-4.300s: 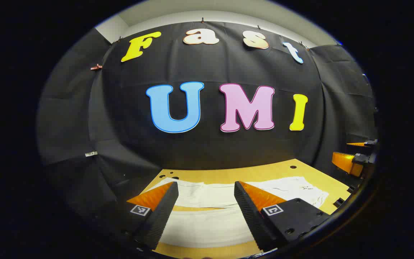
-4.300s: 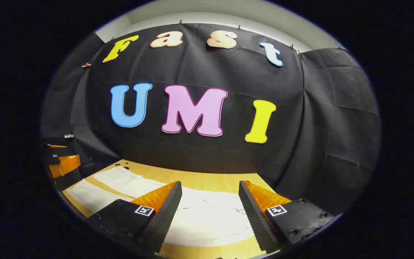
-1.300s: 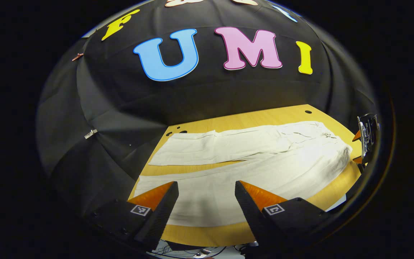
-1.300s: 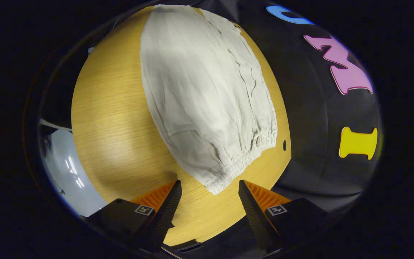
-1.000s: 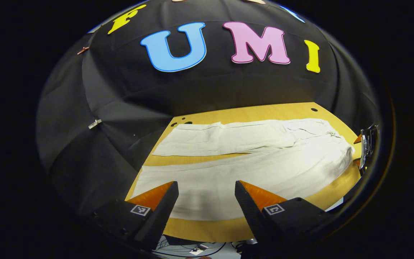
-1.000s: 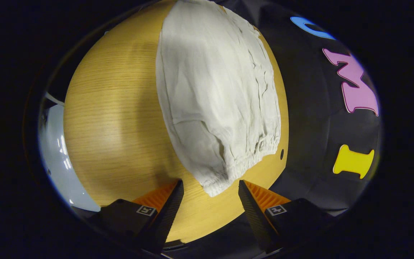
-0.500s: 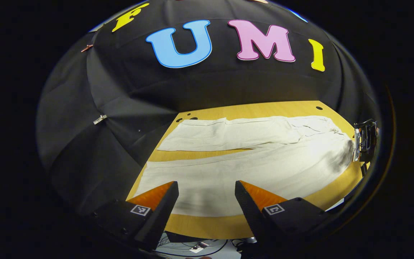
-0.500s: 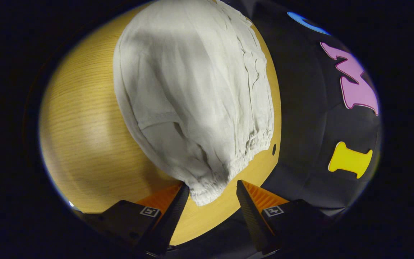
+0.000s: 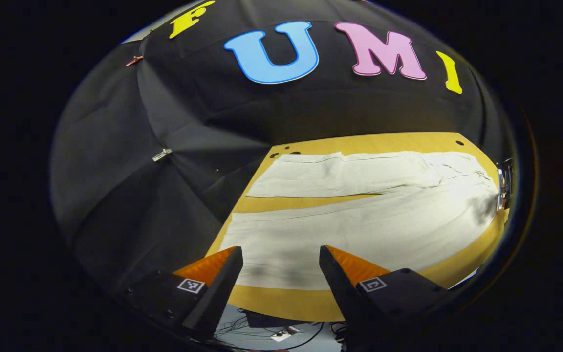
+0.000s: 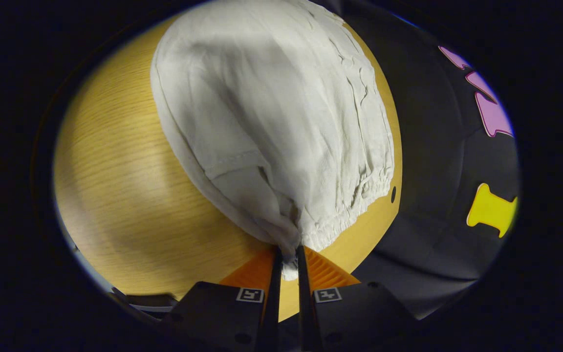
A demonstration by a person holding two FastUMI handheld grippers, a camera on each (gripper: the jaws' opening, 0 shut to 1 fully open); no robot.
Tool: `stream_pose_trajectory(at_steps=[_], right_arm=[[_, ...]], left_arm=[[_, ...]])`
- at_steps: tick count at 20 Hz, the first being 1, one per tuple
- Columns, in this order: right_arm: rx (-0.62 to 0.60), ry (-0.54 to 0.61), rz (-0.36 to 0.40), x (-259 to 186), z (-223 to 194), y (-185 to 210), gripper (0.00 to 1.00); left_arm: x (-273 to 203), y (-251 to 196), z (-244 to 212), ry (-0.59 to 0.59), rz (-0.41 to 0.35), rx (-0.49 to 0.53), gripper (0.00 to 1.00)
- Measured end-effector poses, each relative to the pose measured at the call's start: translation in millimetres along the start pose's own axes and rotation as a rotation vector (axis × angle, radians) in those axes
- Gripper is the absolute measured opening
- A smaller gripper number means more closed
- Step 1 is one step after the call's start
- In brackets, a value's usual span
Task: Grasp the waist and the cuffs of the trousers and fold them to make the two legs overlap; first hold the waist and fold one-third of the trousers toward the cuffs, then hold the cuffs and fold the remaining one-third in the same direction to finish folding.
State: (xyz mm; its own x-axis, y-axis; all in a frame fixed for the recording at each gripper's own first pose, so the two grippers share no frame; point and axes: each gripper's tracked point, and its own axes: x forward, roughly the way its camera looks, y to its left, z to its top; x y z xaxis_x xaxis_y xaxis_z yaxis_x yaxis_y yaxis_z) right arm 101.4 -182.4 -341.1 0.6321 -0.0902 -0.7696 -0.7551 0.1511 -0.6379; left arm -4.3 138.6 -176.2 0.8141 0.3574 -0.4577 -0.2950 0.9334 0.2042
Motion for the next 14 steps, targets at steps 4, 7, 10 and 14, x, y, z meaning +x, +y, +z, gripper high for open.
stream_pose_trajectory(at_steps=[4, 7, 10, 14], right_arm=[[0.107, 0.007, 0.108, 1, 3, 1, 0.09], [0.038, -0.015, 0.131, 0, 5, -1, 0.05], [0.008, -0.013, 0.142, -1, 4, 1, 0.05], [-0.017, 0.002, 0.188, -1, 6, 0, 0.05]], left_arm=[[15, 34, -11, 0.004, 0.028, 0.101, 0.98], [34, 55, -25, 0.012, -0.001, 0.291, 0.98], [48, 69, -54, 0.067, -0.095, 0.442, 0.97], [70, 97, -85, 0.131, -0.154, 0.656, 0.97]])
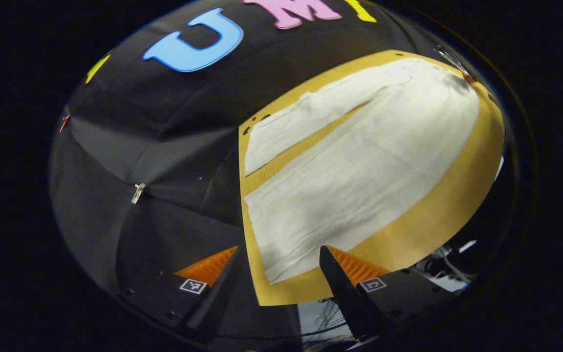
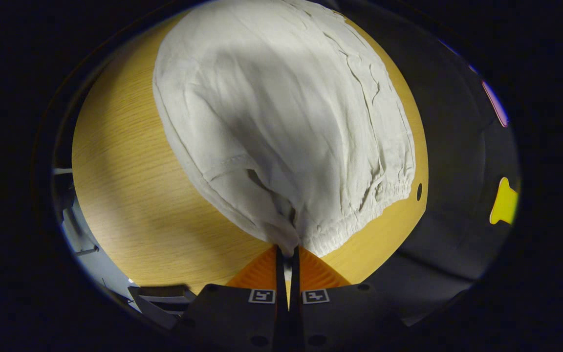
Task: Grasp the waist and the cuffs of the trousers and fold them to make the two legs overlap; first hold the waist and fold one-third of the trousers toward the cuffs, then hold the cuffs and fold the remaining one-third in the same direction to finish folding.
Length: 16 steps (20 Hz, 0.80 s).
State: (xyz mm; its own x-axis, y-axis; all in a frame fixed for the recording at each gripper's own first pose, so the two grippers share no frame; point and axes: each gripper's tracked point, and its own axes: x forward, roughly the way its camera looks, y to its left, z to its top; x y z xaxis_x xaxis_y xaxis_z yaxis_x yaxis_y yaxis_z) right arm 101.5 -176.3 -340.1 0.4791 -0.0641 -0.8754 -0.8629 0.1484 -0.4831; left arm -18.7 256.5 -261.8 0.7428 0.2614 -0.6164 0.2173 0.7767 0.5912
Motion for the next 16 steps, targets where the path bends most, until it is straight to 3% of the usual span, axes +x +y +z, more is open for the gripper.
stream_pose_trajectory(at_steps=[7, 11, 16], right_arm=[[-0.03, 0.038, 0.027, -2, 2, 1, 0.05], [-0.079, 0.055, 0.015, -3, 2, 1, 0.05], [-0.093, 0.07, 0.009, -2, 2, 3, 0.05]], left_arm=[[41, 2, -61, 0.123, -0.12, 0.395, 0.97], [55, 9, -75, 0.145, -0.118, 0.477, 0.98], [74, 15, -66, 0.095, -0.108, 0.635, 0.9]])
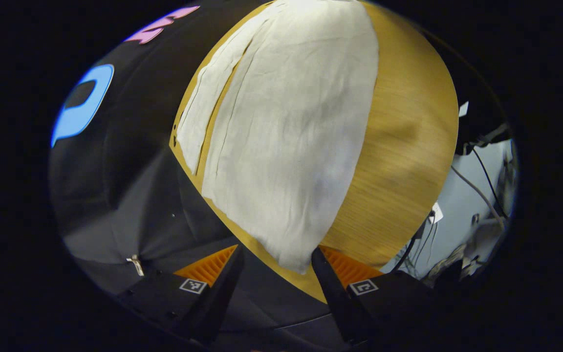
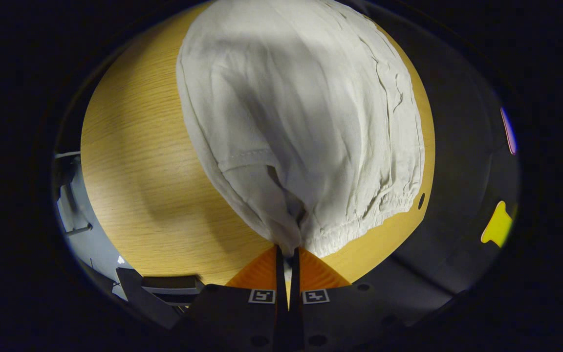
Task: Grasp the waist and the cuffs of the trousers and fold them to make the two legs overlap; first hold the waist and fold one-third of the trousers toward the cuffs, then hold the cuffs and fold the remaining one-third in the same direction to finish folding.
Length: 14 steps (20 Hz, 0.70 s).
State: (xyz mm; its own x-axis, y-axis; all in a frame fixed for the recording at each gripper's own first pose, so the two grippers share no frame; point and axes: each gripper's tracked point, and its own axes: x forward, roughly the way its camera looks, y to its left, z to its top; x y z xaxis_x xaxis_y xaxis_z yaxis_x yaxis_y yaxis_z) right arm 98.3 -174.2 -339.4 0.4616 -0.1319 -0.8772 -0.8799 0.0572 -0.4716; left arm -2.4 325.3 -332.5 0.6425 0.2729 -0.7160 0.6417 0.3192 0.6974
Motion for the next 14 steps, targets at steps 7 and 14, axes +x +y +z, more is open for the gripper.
stream_pose_trajectory(at_steps=[7, 14], right_arm=[[-0.028, 0.006, -0.021, -1, 0, -1, 0.05], [-0.026, 0.025, -0.048, 0, -4, -4, 0.05]], left_arm=[[18, 0, 8, 0.012, -0.007, -0.045, 0.47], [24, 0, 11, 0.043, 0.026, -0.111, 0.05]])
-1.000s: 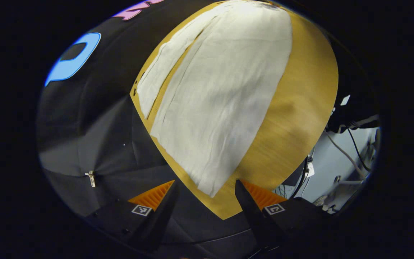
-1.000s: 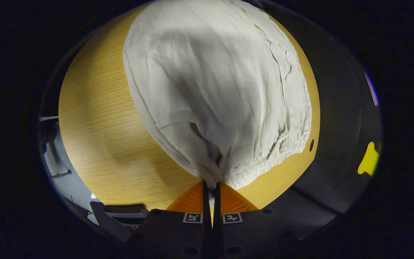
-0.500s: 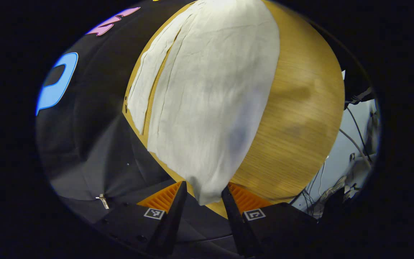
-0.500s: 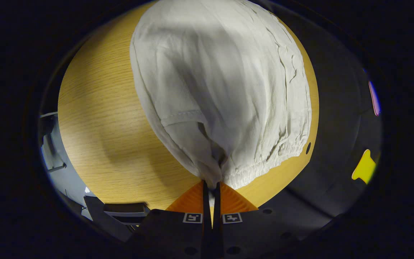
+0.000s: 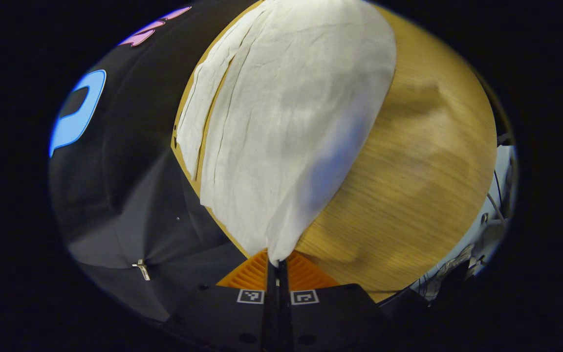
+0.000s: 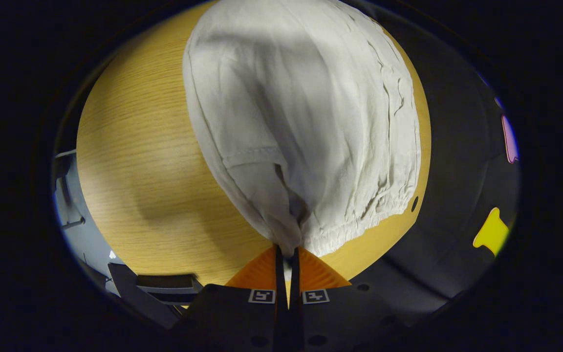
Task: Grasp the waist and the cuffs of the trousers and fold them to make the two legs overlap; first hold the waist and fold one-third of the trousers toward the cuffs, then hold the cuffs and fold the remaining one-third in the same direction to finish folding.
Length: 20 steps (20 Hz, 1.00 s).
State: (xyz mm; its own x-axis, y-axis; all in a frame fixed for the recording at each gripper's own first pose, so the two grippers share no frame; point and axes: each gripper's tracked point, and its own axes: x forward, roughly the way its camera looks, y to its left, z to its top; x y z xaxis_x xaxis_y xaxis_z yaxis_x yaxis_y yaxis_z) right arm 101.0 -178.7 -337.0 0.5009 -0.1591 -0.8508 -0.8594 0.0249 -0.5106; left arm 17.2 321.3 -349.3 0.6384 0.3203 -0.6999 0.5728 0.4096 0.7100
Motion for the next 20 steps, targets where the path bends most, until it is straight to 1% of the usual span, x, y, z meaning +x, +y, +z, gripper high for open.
stream_pose_trajectory(at_steps=[2, 3, 5, 6, 8, 10, 12, 14, 16, 17, 20], right_arm=[[0.032, -0.008, -0.019, -2, 2, -6, 0.05], [0.062, -0.019, -0.034, -5, 2, -11, 0.05], [0.145, -0.032, -0.074, -14, -2, -27, 0.05], [0.185, -0.029, -0.103, -18, -6, -36, 0.05], [0.228, -0.033, -0.159, -27, -6, -53, 0.05], [0.26, -0.045, -0.194, -38, -1, -73, 0.05], [0.297, -0.062, -0.225, -45, -1, -97, 0.05], [0.358, -0.074, -0.249, -52, 1, -120, 0.05], [0.404, -0.091, -0.261, -60, 6, -140, 0.05], [0.407, -0.095, -0.275, -63, 7, -152, 0.05], [0.406, -0.108, -0.301, -63, 14, -181, 0.05]], left_arm=[[-4, 6, 5, -0.001, 0.015, -0.117, 0.06], [-9, 13, 9, -0.007, 0.039, -0.153, 0.06], [-17, 42, 19, -0.03, 0.075, -0.2, 0.06], [-14, 62, 23, -0.048, 0.093, -0.215, 0.06], [-26, 89, 38, -0.075, 0.147, -0.22, 0.06], [-36, 113, 57, -0.104, 0.19, -0.224, 0.05], [-38, 141, 67, -0.123, 0.227, -0.225, 0.05], [-45, 168, 80, -0.143, 0.282, -0.23, 0.06], [-48, 188, 93, -0.166, 0.303, -0.259, 0.06], [-49, 196, 102, -0.178, 0.312, -0.254, 0.06], [-47, 224, 125, -0.209, 0.335, -0.195, 0.06]])
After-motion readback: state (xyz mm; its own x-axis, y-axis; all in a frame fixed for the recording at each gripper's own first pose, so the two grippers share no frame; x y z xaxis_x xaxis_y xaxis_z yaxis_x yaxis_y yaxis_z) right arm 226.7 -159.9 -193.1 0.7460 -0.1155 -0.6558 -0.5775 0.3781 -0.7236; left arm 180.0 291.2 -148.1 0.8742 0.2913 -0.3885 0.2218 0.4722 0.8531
